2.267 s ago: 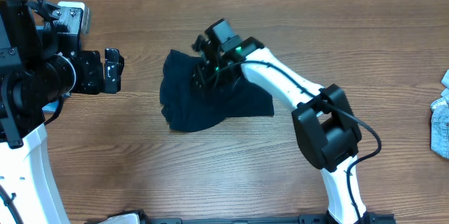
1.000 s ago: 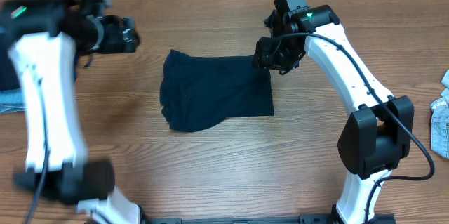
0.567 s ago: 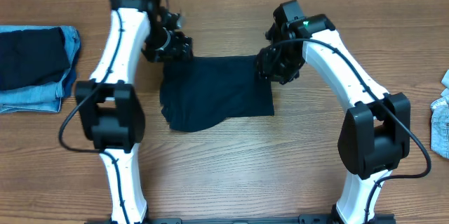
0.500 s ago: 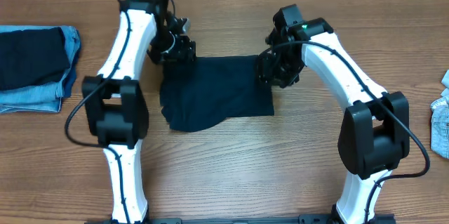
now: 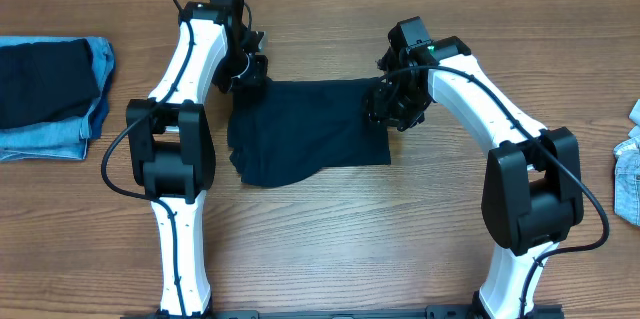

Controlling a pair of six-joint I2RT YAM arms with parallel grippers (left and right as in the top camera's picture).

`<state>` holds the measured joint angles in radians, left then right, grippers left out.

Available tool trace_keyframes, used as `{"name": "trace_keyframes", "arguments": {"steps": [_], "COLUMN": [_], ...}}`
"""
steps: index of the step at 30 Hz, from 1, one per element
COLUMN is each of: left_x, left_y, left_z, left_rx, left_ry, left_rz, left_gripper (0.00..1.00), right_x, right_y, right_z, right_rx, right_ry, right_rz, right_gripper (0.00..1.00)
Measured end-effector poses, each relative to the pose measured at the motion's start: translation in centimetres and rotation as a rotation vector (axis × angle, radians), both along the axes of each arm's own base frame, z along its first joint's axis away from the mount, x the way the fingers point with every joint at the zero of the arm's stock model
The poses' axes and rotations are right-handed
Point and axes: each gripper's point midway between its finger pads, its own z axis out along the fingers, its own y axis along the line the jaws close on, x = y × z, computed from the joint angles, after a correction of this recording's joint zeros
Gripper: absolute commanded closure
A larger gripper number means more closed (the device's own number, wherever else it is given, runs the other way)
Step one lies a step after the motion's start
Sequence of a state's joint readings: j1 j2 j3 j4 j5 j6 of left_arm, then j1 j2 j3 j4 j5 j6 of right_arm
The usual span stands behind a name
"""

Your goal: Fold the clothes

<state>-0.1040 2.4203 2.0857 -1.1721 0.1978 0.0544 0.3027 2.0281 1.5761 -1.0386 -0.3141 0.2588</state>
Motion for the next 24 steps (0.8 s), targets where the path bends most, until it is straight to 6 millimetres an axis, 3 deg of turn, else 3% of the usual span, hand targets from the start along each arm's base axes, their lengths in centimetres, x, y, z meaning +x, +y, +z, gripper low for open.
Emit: {"name": "trace_keyframes", "arguments": {"steps": [6,14,18,23,24], "left_x": [0.6,1.9,2.4,2.3,2.3], "left_y": [0.1,0.0,0.0,-0.1,-0.1], "left_z": [-0.2,-1.0,-0.9,-0.9,-0.9], "left_rx": [0.01,0.003,-0.006,-0.014,-0.015], "left_ry": [-0.024,-0.057,-0.068,-0.057,-0.055], "left_rz": [0.004,0.037,0.087,0.117,0.123], "left_gripper": [0.96,0.96,0.96,0.96,0.96], "right_x": [0.2,0.0,-0.7,-1.4,-1.4], "right_y": [0.0,0.4,1.4,2.3,2.3], "right_z": [0.0,-0.1,-1.2,-4.1,-4.3], "right_rx": [0.002,0.002,-0.007,-0.026,-0.029], "right_ry": [-0.007,-0.004,0.023,0.077,0.082], "right_rz": [0.0,0.008,0.036,0.062,0.065], "right_gripper": [0.52,0.52,0.53,0.66,0.77]}}
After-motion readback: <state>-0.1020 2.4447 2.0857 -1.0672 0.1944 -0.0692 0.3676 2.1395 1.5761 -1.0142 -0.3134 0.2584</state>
